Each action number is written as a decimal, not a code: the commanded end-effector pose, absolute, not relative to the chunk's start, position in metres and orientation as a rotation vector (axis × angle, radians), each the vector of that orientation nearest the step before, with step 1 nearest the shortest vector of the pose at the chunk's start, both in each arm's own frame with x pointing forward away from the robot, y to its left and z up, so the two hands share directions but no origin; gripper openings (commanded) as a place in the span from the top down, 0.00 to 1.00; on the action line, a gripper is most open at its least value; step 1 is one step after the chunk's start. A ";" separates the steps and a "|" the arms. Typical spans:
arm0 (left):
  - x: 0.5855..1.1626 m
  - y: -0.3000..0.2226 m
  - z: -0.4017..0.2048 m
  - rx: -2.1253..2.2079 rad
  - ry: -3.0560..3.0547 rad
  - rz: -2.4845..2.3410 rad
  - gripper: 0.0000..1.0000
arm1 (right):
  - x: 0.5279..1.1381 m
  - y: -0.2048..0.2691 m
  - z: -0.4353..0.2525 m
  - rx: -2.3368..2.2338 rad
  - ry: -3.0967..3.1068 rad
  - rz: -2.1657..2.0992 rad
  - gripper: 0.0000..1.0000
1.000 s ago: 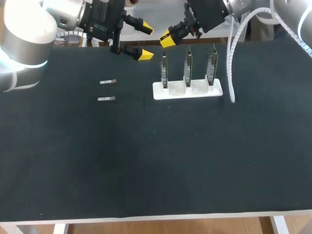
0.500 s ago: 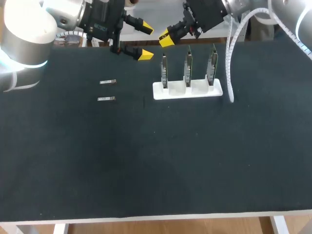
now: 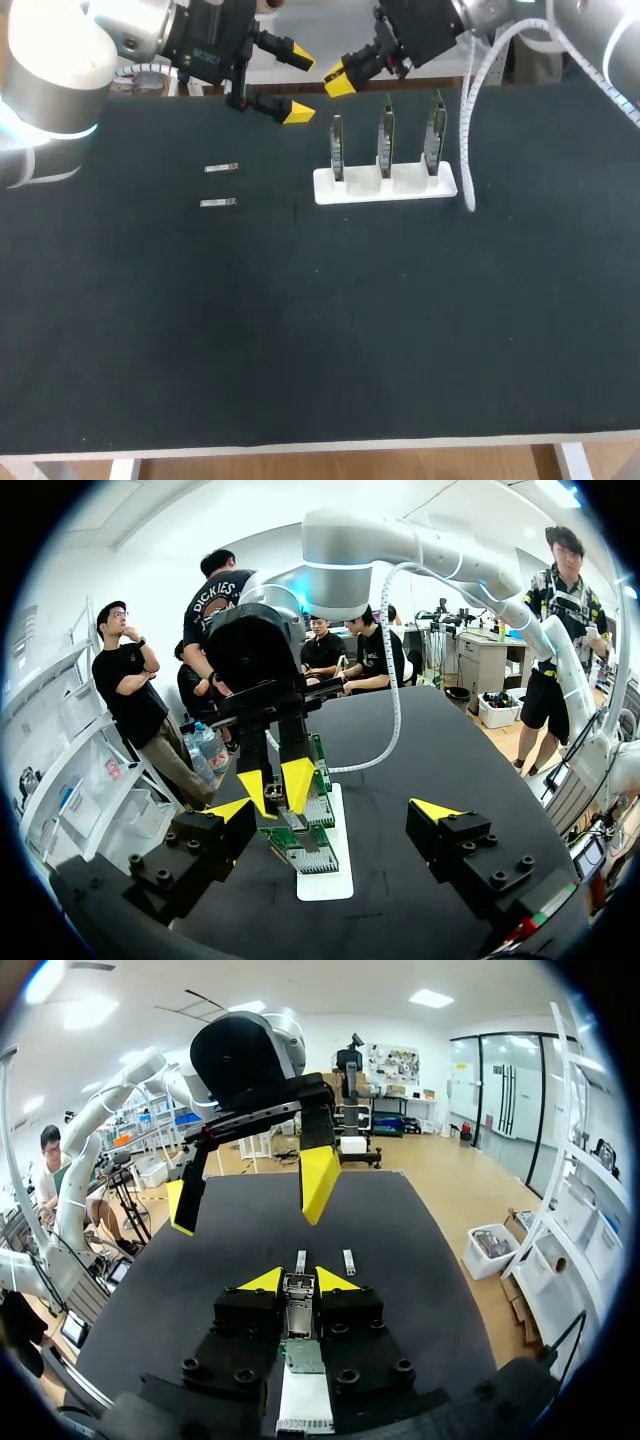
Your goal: Pick up the optical module with the left hand, and insert it into the network port with the right hand.
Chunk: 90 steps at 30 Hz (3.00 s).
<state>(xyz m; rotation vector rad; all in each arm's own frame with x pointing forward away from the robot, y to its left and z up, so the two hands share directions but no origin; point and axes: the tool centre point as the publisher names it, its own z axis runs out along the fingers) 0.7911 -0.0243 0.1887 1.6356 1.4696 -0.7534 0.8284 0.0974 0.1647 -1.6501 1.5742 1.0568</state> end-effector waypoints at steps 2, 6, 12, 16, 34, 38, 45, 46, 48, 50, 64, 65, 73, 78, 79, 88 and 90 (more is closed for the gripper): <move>0.792 -0.025 0.190 1.640 1.473 -0.752 0.00 | 0.836 0.097 0.164 -1.678 1.561 1.108 1.00; 0.792 -0.025 0.190 1.640 1.473 -0.752 0.00 | 0.837 0.098 0.162 -1.684 1.560 1.113 1.00; 0.792 -0.025 0.190 1.640 1.473 -0.752 0.00 | 0.837 0.100 0.159 -1.687 1.559 1.126 1.00; 0.792 -0.025 0.190 1.640 1.473 -0.752 0.00 | 0.838 0.099 0.159 -1.688 1.557 1.127 1.00; 0.792 -0.025 0.190 1.640 1.473 -0.752 0.00 | 0.835 0.096 0.168 -1.678 1.515 1.124 1.00; 0.792 -0.025 0.190 1.640 1.473 -0.752 0.00 | 0.833 0.095 0.172 -1.667 1.496 1.118 1.00; 0.792 -0.025 0.190 1.640 1.473 -0.752 0.00 | 0.833 0.094 0.180 -1.685 1.480 1.096 1.00; 0.792 -0.025 0.190 1.640 1.473 -0.752 0.00 | 0.832 0.093 0.178 -1.681 1.484 1.104 1.00; 0.792 -0.025 0.190 1.640 1.473 -0.752 0.00 | 0.831 0.093 0.174 -1.680 1.493 1.116 1.00; 0.792 -0.025 0.190 1.640 1.473 -0.752 0.00 | 0.830 0.094 0.170 -1.676 1.496 1.127 1.00; 0.792 -0.025 0.190 1.640 1.473 -0.752 0.00 | 0.831 0.095 0.165 -1.679 1.509 1.142 1.00; 0.792 -0.025 0.190 1.640 1.473 -0.752 0.00 | 0.832 0.095 0.165 -1.680 1.508 1.143 1.00; 0.792 -0.025 0.190 1.640 1.473 -0.752 0.00 | 0.833 0.099 0.162 -1.692 1.508 1.157 1.00; 0.792 -0.025 0.190 1.640 1.473 -0.752 0.00 | 0.834 0.102 0.164 -1.702 1.497 1.156 1.00; 0.792 -0.025 0.190 1.640 1.473 -0.752 0.00 | 0.834 0.102 0.165 -1.704 1.496 1.154 1.00; 0.792 -0.025 0.190 1.640 1.473 -0.752 0.00 | 0.834 0.095 0.163 -1.692 1.512 1.148 1.00; 0.792 -0.025 0.190 1.640 1.473 -0.752 0.00 | 0.833 0.095 0.163 -1.692 1.512 1.149 1.00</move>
